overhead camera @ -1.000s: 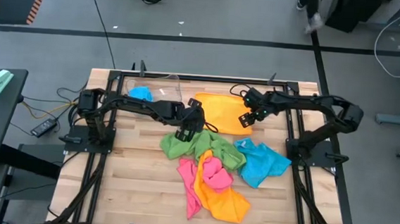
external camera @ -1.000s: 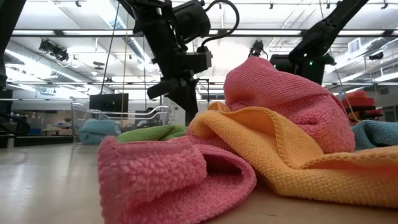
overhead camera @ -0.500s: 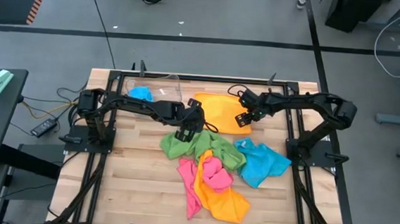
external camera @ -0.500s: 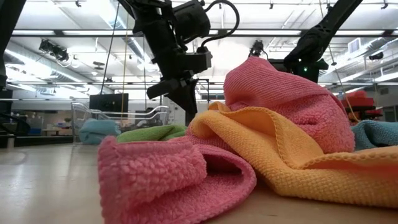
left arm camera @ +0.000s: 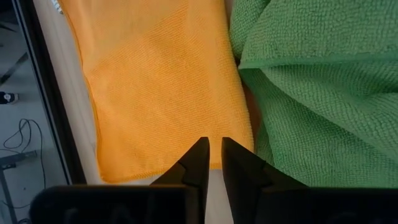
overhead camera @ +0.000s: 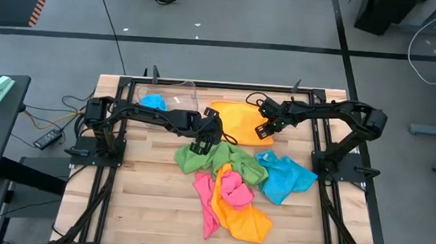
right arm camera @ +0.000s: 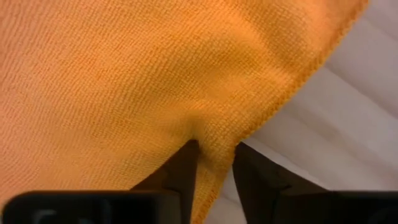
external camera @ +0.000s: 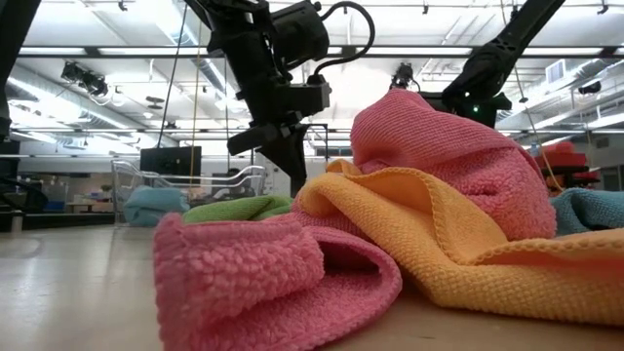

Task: Fold microfiber towels
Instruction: Fold the top orange microfiber towel

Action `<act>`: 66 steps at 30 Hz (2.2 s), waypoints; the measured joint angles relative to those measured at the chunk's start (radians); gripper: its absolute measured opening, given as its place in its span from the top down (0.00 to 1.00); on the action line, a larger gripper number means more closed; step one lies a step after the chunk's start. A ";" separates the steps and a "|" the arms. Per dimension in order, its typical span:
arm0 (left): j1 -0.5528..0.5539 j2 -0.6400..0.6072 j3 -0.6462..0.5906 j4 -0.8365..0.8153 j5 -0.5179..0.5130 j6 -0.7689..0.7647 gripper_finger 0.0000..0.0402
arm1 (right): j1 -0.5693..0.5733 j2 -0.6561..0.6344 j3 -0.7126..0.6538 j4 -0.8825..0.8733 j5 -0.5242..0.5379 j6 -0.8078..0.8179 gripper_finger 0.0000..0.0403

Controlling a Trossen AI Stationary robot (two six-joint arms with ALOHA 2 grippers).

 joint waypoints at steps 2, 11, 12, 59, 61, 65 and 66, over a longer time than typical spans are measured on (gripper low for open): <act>0.000 0.000 0.000 -0.010 0.000 -0.008 0.88 | 0.001 0.010 0.001 0.006 0.002 -0.013 0.82; -0.001 0.000 -0.001 -0.072 0.000 -0.029 0.90 | -0.003 -0.052 -0.010 -0.003 0.005 -0.093 0.98; -0.001 0.000 -0.001 -0.072 0.000 -0.029 0.90 | -0.007 -0.059 -0.010 -0.015 0.015 -0.101 0.99; -0.005 0.000 0.000 -0.041 0.000 -0.056 0.95 | 0.101 0.069 0.234 -0.080 0.230 -0.197 0.99; -0.009 0.000 0.000 -0.042 0.000 -0.056 0.95 | 0.110 0.094 0.235 -0.049 0.225 -0.197 0.99; -0.016 0.000 0.000 -0.042 0.000 -0.054 0.95 | 0.122 0.128 0.234 0.001 0.203 -0.201 0.99; -0.016 0.000 0.000 -0.041 0.000 -0.054 0.95 | 0.122 0.134 0.234 0.016 0.200 -0.201 0.99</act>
